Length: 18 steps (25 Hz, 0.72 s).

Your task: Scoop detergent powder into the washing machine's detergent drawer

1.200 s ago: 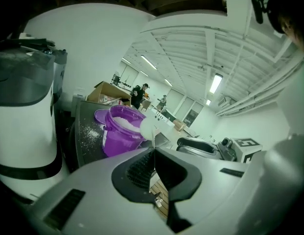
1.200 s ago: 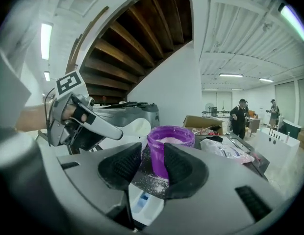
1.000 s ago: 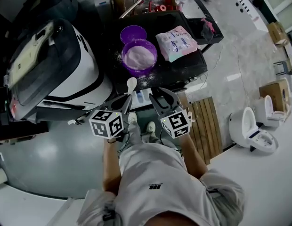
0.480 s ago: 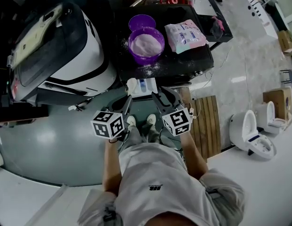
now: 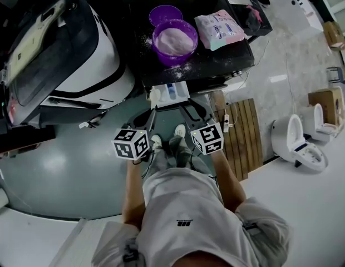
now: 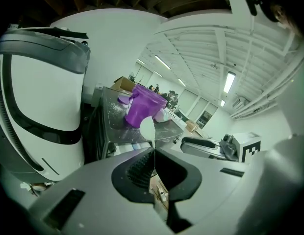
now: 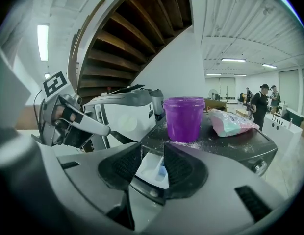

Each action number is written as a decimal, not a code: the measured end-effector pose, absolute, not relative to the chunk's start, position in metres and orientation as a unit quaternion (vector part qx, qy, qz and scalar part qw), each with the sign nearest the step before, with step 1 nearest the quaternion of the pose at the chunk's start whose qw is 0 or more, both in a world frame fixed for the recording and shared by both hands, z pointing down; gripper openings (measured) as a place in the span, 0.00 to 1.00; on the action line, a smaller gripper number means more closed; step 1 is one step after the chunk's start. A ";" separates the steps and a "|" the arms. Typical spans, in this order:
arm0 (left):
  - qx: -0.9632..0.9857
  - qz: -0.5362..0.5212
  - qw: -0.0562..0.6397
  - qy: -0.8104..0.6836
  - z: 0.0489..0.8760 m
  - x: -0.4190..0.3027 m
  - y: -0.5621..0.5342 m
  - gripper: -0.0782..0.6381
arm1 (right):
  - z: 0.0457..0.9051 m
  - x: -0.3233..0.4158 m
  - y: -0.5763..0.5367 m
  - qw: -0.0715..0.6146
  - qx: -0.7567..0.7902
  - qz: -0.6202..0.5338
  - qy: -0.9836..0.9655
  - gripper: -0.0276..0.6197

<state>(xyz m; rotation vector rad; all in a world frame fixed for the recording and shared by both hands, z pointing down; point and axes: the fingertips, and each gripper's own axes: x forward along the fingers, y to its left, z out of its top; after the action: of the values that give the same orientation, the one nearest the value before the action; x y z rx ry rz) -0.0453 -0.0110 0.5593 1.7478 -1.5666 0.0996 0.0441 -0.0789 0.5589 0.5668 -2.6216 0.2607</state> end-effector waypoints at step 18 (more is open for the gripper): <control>0.684 0.093 0.398 -0.605 0.634 -0.052 -0.011 0.13 | 0.633 0.039 -0.060 0.250 0.241 0.129 -0.929 0.26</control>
<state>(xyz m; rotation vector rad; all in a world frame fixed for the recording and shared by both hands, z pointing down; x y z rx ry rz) -0.0522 -0.0109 0.6342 1.7316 -1.5310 0.2356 0.0392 -0.0605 0.6329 0.6549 -2.5298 0.3500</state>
